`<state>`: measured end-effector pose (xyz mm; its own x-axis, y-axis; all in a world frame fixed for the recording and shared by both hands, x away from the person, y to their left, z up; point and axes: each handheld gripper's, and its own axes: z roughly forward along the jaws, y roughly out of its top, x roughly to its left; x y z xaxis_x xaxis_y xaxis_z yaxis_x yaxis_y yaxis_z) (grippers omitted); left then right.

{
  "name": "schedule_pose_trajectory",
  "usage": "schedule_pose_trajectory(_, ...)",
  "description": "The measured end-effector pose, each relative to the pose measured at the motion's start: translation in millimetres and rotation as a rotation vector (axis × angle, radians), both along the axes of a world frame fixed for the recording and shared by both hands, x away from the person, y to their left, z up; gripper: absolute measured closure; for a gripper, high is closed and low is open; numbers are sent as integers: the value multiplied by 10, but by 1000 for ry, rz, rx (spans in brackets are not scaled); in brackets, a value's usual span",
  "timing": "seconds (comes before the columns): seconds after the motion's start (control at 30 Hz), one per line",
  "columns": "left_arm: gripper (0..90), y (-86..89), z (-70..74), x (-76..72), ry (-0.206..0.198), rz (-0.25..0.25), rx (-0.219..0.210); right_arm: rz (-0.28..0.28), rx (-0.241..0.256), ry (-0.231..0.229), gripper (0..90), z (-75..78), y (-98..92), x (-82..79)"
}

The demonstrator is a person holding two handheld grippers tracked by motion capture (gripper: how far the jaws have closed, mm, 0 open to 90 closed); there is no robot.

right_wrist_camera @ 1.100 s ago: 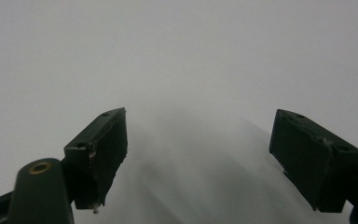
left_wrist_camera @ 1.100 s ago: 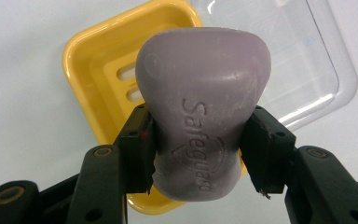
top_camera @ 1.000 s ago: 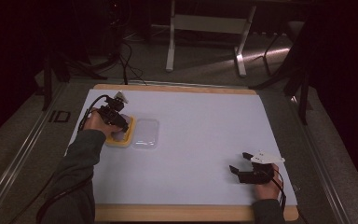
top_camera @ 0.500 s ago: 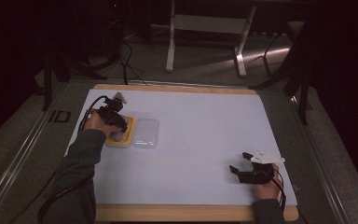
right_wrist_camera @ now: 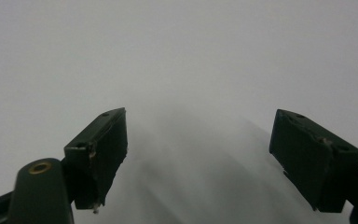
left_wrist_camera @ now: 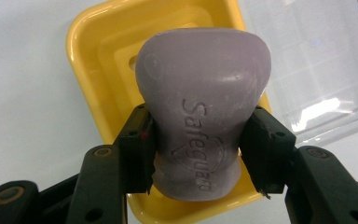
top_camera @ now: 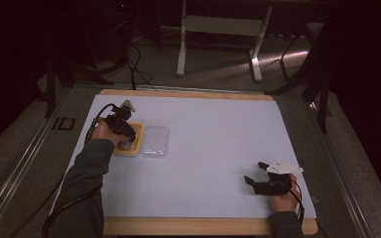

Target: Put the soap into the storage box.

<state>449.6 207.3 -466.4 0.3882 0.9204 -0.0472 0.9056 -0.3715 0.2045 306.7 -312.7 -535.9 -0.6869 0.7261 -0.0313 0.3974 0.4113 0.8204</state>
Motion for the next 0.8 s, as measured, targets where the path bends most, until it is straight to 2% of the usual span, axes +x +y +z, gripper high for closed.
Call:
schedule_pose_trajectory(0.43, 480, 0, -158, 34, -8, 27, 22, -1, -1, 0, 187, 0, 2, -1)
schedule_pose_trajectory(0.67, 479, -18, -170, 33, -23, 35, 31, 0, -1, 0, 187, 0, 2, -1)
schedule_pose_trajectory(0.77, 456, -10, -181, 33, -9, 31, 22, 0, -2, 0, 187, -1, 4, -1)
schedule_pose_trajectory(0.8, 424, -9, -183, 30, -9, 31, 23, 0, -1, 1, 187, -1, 4, -1)
